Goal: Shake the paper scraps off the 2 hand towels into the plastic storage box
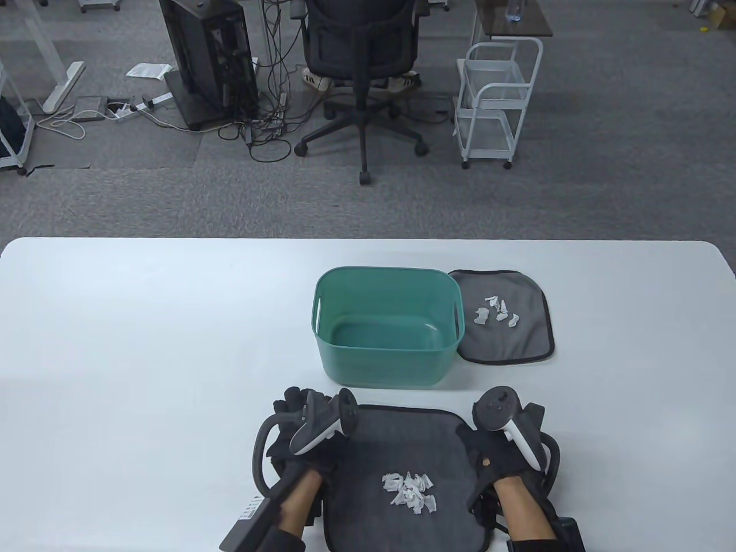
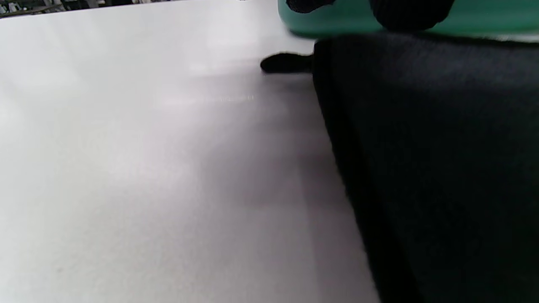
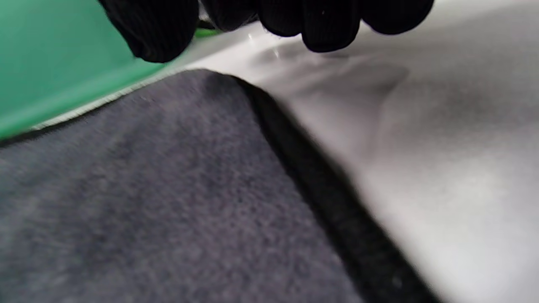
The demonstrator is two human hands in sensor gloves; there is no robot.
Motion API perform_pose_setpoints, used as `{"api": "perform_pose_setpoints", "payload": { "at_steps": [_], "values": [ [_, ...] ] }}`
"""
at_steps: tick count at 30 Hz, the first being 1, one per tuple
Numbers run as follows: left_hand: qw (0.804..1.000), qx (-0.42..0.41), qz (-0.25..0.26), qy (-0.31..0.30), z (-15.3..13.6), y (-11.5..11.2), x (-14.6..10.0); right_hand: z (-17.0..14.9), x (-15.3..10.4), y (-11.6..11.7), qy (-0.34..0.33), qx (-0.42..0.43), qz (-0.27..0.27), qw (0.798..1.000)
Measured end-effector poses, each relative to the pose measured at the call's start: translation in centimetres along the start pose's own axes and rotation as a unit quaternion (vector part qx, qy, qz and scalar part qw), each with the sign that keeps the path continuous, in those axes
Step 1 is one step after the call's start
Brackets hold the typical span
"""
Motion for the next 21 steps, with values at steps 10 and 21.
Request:
{"api": "perform_pose_setpoints", "payload": {
  "at_steps": [10,21],
  "values": [
    [1.0,0.019,-0.002,-0.002,0.2,-1.1,1.5,2.6,0.3,1.0,-0.004,-0.081,-0.019,0.997],
    [0.999,-0.051,0.0,-0.019,-0.1,0.1,1.0,3.8,-1.6,-0.8,-0.026,-0.068,-0.093,0.993]
  ]
}}
Point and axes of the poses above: the tracker on the back of each hand, its own z axis roughly to the thumb side, its own x axis roughly from the wrist to the fingertips, y = z × x, the point moved 5 cm from there along x, roughly from the wrist to the fingertips, and after that the axes turned 9 degrees about -x, right-handed, at the moved point
